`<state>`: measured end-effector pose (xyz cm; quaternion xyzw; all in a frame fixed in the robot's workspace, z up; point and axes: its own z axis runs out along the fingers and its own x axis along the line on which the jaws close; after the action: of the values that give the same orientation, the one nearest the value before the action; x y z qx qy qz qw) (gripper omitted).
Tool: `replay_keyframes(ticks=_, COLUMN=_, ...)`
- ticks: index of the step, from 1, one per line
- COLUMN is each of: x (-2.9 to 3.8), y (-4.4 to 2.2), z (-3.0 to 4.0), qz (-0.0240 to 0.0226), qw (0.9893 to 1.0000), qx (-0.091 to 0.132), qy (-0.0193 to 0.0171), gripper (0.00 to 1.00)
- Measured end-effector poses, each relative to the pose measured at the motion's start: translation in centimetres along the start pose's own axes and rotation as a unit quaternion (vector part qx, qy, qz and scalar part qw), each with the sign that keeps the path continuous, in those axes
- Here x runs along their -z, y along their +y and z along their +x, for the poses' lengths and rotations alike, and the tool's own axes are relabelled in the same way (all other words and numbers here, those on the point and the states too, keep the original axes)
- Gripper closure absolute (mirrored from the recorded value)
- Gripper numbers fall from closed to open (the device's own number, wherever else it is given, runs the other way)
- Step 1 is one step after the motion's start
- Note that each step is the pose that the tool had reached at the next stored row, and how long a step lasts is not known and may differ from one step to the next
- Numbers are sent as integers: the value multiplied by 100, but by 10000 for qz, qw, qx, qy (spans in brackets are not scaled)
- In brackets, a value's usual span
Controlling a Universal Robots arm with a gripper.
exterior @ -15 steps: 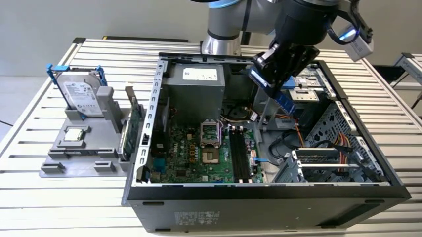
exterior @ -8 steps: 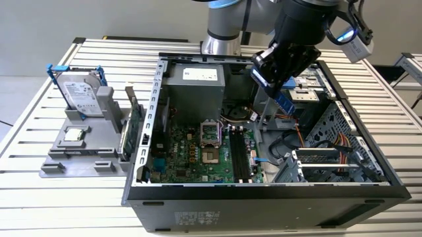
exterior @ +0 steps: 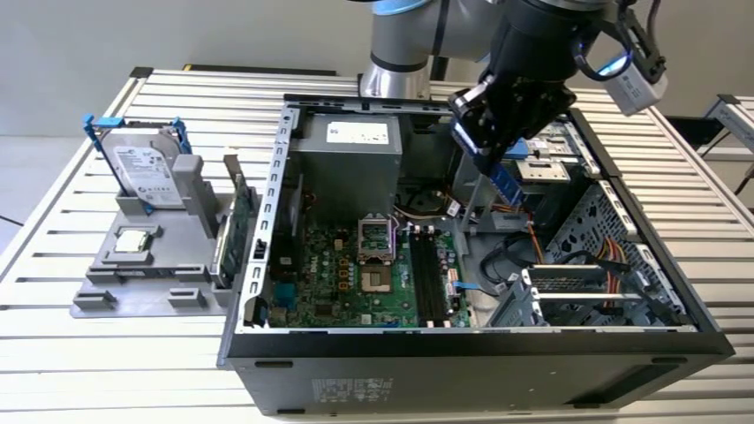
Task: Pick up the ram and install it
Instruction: 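Insert the ram into the slot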
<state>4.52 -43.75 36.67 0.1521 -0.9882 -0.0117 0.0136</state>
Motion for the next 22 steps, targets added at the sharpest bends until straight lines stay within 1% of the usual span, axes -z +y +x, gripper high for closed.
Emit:
replay_keyframes(ticks=6, x=0, y=-1, z=0, qz=-6, qw=9996, qx=-266, qy=-7, gripper=100)
replay_keyframes(ticks=11, x=0, y=-1, z=0, qz=-11, qw=9988, qx=-487, qy=-13, gripper=100)
replay_keyframes(ticks=16, x=0, y=-1, z=0, qz=-16, qw=9976, qx=-691, qy=-19, gripper=100)
replay_keyframes(ticks=22, x=0, y=-3, z=-2, qz=-21, qw=9957, qx=-925, qy=-25, gripper=100)
